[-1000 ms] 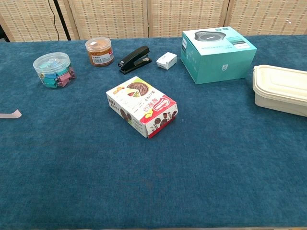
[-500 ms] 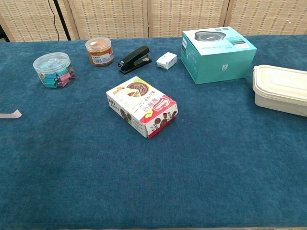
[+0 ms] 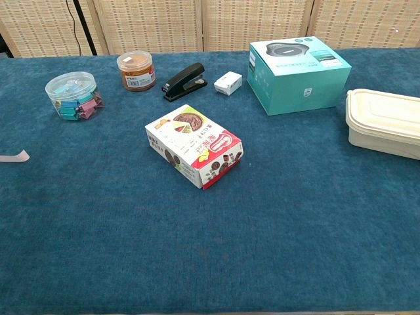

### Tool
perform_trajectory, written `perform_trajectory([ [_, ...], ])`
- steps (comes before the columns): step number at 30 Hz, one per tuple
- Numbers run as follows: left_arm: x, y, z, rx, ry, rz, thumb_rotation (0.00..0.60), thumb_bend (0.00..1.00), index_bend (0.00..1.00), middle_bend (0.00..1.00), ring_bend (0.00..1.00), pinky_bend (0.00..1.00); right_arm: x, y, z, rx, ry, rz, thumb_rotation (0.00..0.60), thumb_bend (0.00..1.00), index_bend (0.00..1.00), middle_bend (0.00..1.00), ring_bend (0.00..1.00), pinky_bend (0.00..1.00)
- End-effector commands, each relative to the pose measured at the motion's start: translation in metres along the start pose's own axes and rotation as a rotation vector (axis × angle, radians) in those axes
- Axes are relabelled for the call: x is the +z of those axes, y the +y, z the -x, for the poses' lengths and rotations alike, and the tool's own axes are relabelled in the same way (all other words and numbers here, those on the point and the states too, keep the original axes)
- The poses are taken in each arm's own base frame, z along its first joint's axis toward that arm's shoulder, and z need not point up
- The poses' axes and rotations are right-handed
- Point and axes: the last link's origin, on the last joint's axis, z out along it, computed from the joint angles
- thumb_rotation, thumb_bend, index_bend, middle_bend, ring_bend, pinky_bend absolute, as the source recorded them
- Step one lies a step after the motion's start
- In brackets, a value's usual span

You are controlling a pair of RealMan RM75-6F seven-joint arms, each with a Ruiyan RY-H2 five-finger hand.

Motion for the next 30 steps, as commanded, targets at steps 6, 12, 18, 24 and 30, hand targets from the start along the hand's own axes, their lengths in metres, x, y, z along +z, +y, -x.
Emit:
perform_trajectory([
  [6, 0.011, 0.004, 0.006, 0.018, 0.0, -0.007, 0.6, 0.32, 0.45, 0.0, 0.0, 0.0, 0.0, 0.0, 0.0, 0.007, -0.005, -0.004, 0.6, 0.0, 0.0, 0.0, 0.0, 0.0],
  [12, 0.015, 0.004, 0.017, 0.055, -0.029, -0.025, 0.6, 0.33, 0.47, 0.0, 0.0, 0.0, 0.0, 0.0, -0.001, 0.014, -0.003, -0.005, 0.6, 0.0, 0.0, 0.0, 0.0, 0.0],
  [18, 0.018, 0.002, 0.019, 0.07, -0.031, -0.04, 0.6, 0.34, 0.48, 0.0, 0.0, 0.0, 0.0, 0.001, -0.002, 0.022, -0.003, -0.005, 0.6, 0.0, 0.0, 0.0, 0.0, 0.0],
  [24, 0.02, 0.005, 0.02, 0.069, -0.034, -0.036, 0.6, 0.37, 0.48, 0.0, 0.0, 0.0, -0.001, 0.002, -0.003, 0.026, -0.004, -0.006, 0.6, 0.0, 0.0, 0.0, 0.0, 0.0],
  [30, 0.021, 0.007, 0.024, 0.077, -0.056, -0.039, 0.6, 0.39, 0.49, 0.0, 0.0, 0.0, 0.0, 0.002, -0.003, 0.028, -0.006, -0.005, 0.6, 0.0, 0.0, 0.0, 0.0, 0.0],
])
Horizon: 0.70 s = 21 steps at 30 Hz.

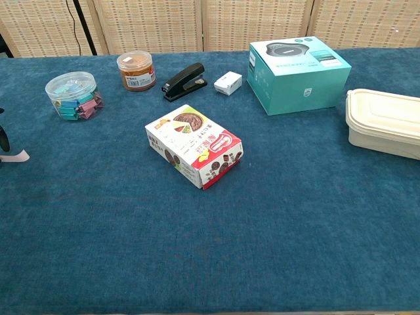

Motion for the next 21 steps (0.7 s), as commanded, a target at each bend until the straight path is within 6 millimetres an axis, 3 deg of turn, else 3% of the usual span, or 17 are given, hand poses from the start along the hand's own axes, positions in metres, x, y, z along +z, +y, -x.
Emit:
perform_trajectory([
  [1, -0.0002, 0.0005, 0.0021, 0.003, -0.012, -0.003, 0.6, 0.39, 0.49, 0.0, 0.0, 0.0, -0.0002, -0.0001, 0.0001, 0.001, -0.001, 0.0, 0.6, 0.0, 0.0, 0.0, 0.0, 0.0],
  [21, -0.0017, -0.0011, 0.0042, 0.02, -0.007, -0.017, 0.6, 0.45, 0.59, 0.0, 0.0, 0.0, -0.0016, -0.0028, 0.0016, 0.006, -0.018, -0.012, 0.6, 0.0, 0.0, 0.0, 0.0, 0.0],
])
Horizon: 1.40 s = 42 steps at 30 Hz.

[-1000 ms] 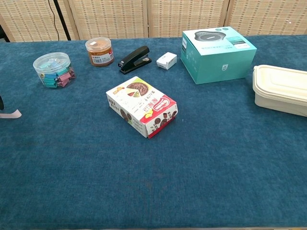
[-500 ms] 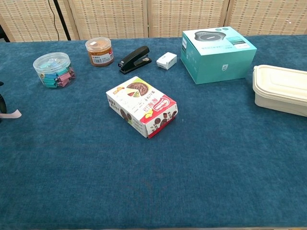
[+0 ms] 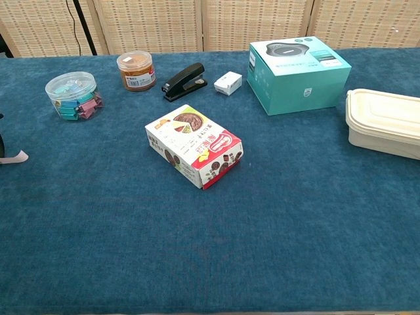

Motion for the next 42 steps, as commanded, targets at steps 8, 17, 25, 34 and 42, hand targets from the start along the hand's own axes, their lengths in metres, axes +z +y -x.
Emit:
perform_trajectory([
  [8, -0.002, 0.003, -0.003, 0.019, 0.056, 0.022, 0.6, 0.45, 0.6, 0.0, 0.0, 0.0, 0.0, 0.0, 0.0, 0.004, -0.002, -0.001, 0.6, 0.0, 0.0, 0.0, 0.0, 0.0],
  [17, -0.003, 0.02, -0.026, 0.049, 0.239, 0.14, 0.6, 0.45, 0.6, 0.0, 0.0, 0.0, 0.0, 0.001, -0.001, 0.007, 0.0, 0.004, 0.6, 0.0, 0.0, 0.0, 0.0, 0.0],
  [25, -0.01, 0.086, -0.072, 0.171, 0.51, 0.492, 0.6, 0.46, 0.6, 0.0, 0.0, 0.0, 0.0, 0.002, -0.003, 0.013, 0.005, 0.006, 0.6, 0.0, 0.0, 0.0, 0.0, 0.0],
  [34, -0.017, 0.156, -0.087, 0.446, 0.56, 0.732, 0.6, 0.45, 0.6, 0.0, 0.0, 0.0, 0.0, 0.004, -0.005, 0.02, 0.01, 0.008, 0.6, 0.0, 0.0, 0.0, 0.0, 0.0],
  [42, -0.011, 0.209, -0.089, 0.72, 0.637, 0.818, 0.6, 0.45, 0.61, 0.0, 0.0, 0.0, 0.001, 0.005, -0.005, 0.025, 0.006, 0.011, 0.6, 0.0, 0.0, 0.0, 0.0, 0.0],
])
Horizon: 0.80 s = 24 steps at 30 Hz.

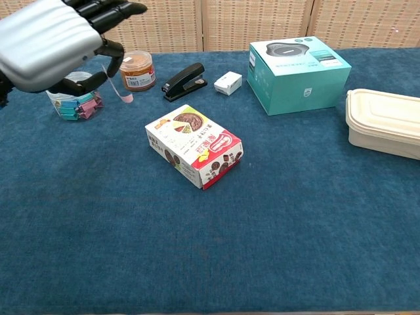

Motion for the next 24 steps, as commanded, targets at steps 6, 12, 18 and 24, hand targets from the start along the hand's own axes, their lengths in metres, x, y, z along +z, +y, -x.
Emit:
perform_trajectory([
  [6, 0.046, 0.029, -0.01, 0.248, 0.05, 0.186, 0.6, 0.46, 0.64, 0.0, 0.0, 0.0, 0.001, -0.001, 0.003, -0.004, -0.011, -0.005, 0.6, 0.0, 0.0, 0.0, 0.0, 0.0],
  [12, 0.054, 0.043, -0.003, 0.289, 0.066, 0.226, 0.6, 0.46, 0.64, 0.0, 0.0, 0.0, 0.002, -0.001, 0.004, -0.002, -0.018, -0.006, 0.6, 0.0, 0.0, 0.0, 0.0, 0.0],
  [18, 0.059, 0.059, 0.011, 0.34, 0.066, 0.25, 0.6, 0.46, 0.64, 0.0, 0.0, 0.0, 0.003, -0.001, 0.004, 0.001, -0.024, -0.007, 0.6, 0.0, 0.0, 0.0, 0.0, 0.0],
  [24, 0.062, 0.067, 0.02, 0.341, 0.058, 0.249, 0.6, 0.46, 0.64, 0.0, 0.0, 0.0, 0.004, 0.0, 0.005, 0.002, -0.03, -0.003, 0.6, 0.0, 0.0, 0.0, 0.0, 0.0],
])
